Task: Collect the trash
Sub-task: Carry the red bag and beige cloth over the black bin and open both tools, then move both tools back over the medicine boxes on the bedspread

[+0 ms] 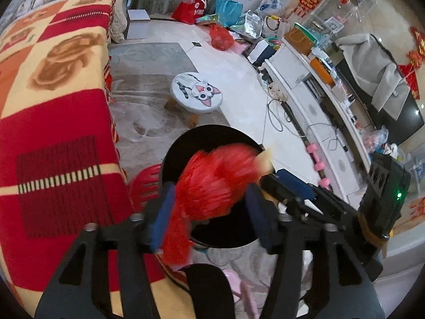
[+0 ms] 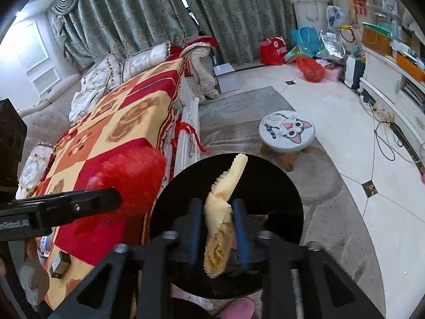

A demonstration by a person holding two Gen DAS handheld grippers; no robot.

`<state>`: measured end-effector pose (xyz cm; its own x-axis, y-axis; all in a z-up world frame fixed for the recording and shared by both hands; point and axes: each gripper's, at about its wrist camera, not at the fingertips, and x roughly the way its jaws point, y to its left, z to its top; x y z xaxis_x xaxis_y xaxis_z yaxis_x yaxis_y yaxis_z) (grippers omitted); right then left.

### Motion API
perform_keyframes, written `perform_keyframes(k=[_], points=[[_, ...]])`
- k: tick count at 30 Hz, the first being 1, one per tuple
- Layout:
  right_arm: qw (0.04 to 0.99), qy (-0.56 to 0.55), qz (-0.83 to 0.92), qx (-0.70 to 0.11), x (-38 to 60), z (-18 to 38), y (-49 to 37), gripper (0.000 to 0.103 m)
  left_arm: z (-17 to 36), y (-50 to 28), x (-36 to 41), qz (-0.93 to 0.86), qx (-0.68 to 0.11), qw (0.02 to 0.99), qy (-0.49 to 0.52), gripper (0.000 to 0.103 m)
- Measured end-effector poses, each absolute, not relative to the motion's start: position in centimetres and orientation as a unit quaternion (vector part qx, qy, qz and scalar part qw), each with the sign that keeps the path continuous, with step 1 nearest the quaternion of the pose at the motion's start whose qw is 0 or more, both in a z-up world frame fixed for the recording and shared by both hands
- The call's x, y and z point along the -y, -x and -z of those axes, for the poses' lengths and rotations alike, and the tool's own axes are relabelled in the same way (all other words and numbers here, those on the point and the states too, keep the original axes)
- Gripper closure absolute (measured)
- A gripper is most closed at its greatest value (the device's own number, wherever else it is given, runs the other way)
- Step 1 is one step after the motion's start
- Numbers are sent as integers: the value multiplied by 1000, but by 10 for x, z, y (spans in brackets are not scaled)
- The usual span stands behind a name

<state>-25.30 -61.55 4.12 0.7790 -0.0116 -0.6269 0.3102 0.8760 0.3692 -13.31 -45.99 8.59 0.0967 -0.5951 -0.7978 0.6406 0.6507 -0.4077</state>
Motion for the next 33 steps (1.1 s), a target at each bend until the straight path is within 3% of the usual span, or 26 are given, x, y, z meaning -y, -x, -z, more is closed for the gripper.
perform_keyframes(k=[21, 28, 33], points=[[913, -215, 30, -344, 548, -47, 229, 62, -125, 141, 357, 354, -471, 806, -52, 46], [917, -190, -15, -350, 494, -58, 213, 49, -122, 133, 298, 303, -450, 838, -64, 46], [917, -174, -46, -355, 458, -64, 198, 48, -113, 129, 257, 266, -445, 852, -69, 46]])
